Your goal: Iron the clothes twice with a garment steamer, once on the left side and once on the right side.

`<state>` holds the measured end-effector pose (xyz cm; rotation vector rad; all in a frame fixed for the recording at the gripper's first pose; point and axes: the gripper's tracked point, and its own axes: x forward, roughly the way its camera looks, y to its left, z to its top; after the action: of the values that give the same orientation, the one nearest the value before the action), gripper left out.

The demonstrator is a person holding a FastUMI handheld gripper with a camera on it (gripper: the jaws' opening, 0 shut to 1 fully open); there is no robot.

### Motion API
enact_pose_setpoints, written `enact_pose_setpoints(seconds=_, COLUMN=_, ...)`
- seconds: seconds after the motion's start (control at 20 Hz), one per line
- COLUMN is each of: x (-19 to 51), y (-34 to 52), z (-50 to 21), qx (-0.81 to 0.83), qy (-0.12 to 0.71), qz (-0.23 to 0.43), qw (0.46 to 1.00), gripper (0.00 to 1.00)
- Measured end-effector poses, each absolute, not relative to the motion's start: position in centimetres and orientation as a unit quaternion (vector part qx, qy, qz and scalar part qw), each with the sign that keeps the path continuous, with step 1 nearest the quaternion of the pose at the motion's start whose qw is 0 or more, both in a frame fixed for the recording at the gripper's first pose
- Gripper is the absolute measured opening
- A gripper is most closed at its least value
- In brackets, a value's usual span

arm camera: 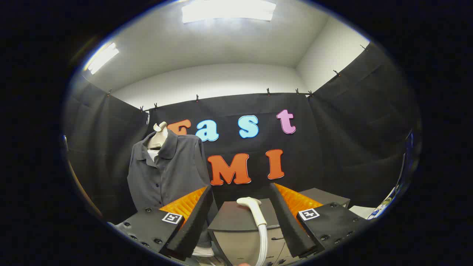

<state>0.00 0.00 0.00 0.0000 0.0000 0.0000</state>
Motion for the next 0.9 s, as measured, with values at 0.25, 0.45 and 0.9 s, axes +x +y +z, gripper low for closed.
enact_pose_setpoints(seconds=0.25, x=-0.4, y=-0.4, z=-0.3, qx=-0.005, qy=-0.012, qz=-0.005, qw=1.0, gripper=0.98)
enact_pose_setpoints(seconds=0.45, x=-0.5, y=0.3, z=-1.6, qx=0.004, qy=0.008, qz=0.0, qw=1.0, gripper=0.98)
enact_pose_setpoints(seconds=0.9, x=-2.1, y=1.1, z=-1.9, qx=0.002, qy=0.01, qz=-0.009, qw=1.0, gripper=0.98)
